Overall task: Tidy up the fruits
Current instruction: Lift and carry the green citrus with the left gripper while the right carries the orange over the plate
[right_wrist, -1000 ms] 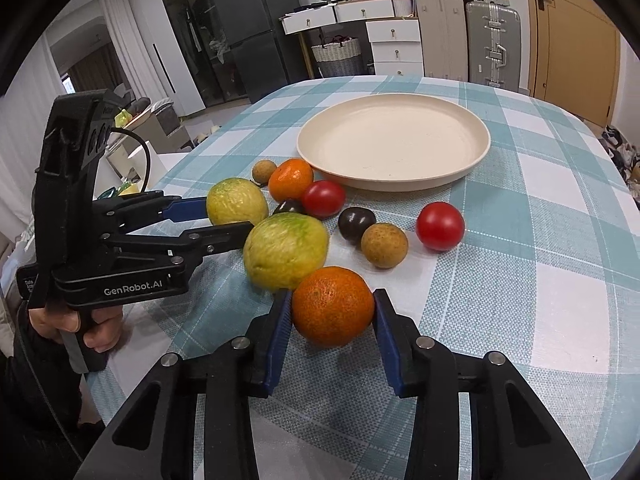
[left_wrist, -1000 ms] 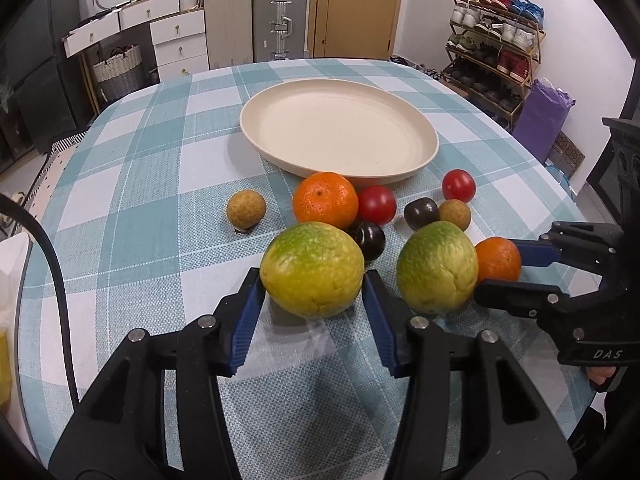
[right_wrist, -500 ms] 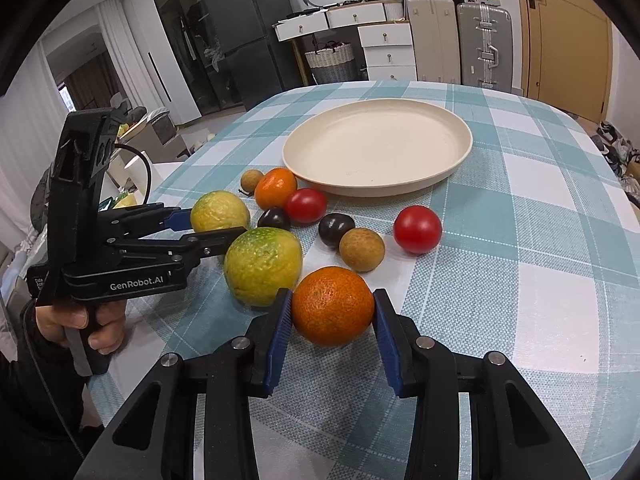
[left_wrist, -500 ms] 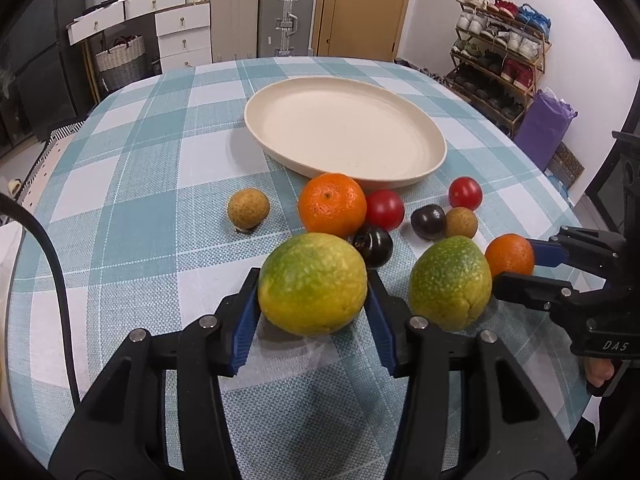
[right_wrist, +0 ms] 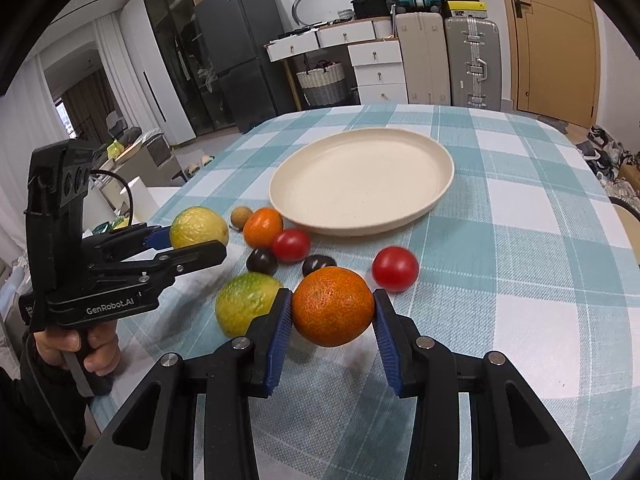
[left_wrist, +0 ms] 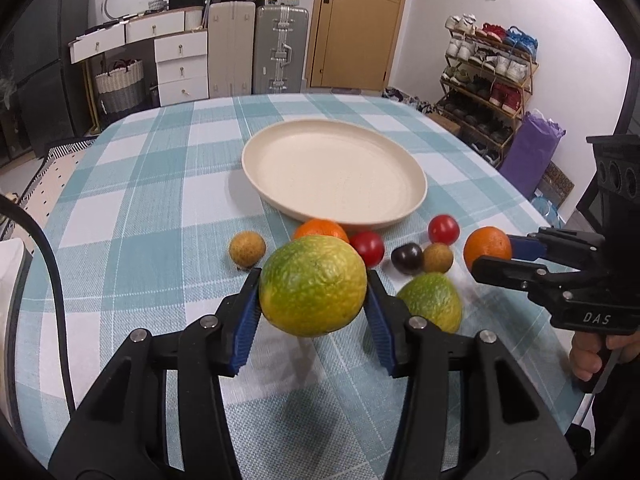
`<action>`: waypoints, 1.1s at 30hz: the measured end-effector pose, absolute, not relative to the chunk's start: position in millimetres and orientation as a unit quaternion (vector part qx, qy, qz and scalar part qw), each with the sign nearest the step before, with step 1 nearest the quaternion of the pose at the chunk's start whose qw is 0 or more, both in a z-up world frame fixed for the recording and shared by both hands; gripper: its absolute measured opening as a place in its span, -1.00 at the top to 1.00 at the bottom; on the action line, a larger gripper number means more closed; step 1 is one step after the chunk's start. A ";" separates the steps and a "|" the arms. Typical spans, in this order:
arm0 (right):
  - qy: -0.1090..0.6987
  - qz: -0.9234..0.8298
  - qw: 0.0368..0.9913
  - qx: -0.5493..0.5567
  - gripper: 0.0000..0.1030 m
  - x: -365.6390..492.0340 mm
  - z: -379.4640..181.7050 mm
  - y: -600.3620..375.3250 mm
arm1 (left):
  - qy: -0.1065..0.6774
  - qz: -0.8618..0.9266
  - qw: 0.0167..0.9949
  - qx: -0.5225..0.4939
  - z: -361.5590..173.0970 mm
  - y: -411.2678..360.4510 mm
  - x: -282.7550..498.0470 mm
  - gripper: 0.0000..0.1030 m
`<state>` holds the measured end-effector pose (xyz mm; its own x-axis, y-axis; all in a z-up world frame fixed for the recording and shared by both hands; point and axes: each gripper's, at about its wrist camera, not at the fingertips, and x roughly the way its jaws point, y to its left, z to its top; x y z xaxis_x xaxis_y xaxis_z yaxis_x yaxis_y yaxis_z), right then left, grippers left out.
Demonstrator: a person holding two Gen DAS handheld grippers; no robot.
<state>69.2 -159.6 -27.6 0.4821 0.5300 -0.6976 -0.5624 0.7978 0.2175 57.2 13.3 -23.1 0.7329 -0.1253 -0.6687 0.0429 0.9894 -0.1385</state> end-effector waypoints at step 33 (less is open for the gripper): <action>0.388 0.285 0.876 0.007 0.20 159.5 -17.8 -141.7 | 0.340 -0.036 0.939 -0.040 -14.2 3.7 151.2 0.10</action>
